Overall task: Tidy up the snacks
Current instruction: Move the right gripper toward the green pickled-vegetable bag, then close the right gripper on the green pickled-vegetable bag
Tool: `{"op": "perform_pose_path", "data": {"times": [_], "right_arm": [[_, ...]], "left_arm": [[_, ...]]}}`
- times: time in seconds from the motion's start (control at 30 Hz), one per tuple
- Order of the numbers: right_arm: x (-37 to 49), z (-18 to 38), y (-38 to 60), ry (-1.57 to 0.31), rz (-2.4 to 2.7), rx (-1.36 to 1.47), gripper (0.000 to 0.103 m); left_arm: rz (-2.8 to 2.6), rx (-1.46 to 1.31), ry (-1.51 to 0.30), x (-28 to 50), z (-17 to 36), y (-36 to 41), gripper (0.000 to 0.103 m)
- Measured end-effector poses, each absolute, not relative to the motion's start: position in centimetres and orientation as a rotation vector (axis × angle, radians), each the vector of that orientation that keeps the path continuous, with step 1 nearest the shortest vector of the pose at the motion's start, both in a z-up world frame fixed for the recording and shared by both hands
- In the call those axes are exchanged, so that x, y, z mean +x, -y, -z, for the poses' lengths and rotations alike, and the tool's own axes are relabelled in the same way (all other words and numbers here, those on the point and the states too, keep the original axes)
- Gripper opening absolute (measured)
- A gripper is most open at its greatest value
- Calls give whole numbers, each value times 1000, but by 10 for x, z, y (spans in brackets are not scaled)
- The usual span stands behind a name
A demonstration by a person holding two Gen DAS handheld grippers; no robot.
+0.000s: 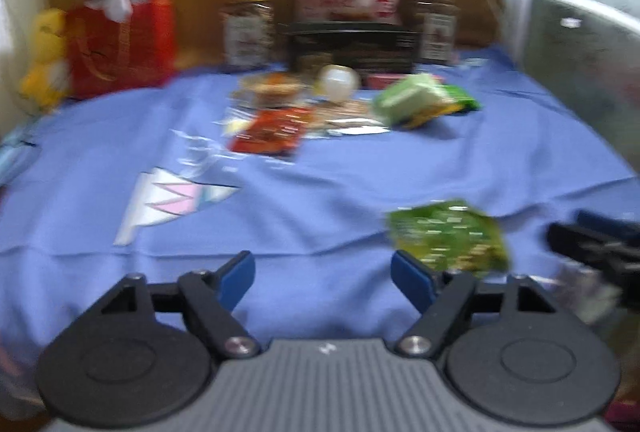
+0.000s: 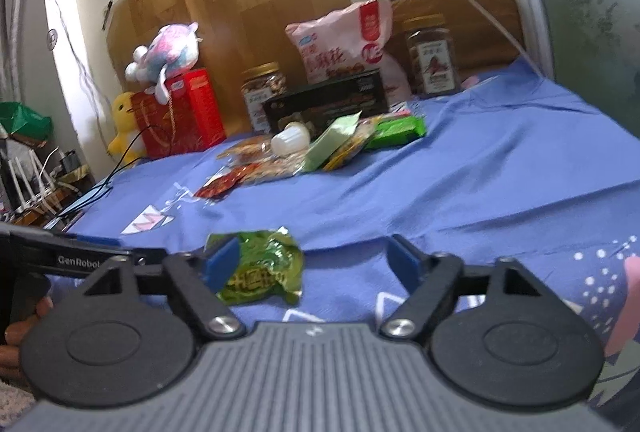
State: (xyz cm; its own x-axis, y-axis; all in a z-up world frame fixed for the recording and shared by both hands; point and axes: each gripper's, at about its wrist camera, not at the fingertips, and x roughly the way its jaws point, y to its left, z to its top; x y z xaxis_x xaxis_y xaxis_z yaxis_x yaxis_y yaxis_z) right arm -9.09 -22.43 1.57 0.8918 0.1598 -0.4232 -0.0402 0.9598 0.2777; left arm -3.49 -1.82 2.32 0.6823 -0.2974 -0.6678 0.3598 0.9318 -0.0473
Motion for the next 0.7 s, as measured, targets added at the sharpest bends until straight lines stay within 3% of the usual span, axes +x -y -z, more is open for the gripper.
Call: {"op": "perform_pose_path", "data": {"times": [0.13, 0.43, 0.5, 0.7], "right_arm": [[-81, -10, 226, -510, -138, 295, 66], [-60, 5, 234, -606, -231, 406, 53], [-58, 6, 232, -614, -253, 403, 39], [-53, 6, 222, -637, -310, 369, 18]], "left_arm": [[479, 48, -778, -30, -19, 26, 61], [608, -48, -868, -13, -6, 39, 55], [620, -57, -859, -11, -4, 41, 47], [600, -17, -819, -9, -16, 49, 25]]}}
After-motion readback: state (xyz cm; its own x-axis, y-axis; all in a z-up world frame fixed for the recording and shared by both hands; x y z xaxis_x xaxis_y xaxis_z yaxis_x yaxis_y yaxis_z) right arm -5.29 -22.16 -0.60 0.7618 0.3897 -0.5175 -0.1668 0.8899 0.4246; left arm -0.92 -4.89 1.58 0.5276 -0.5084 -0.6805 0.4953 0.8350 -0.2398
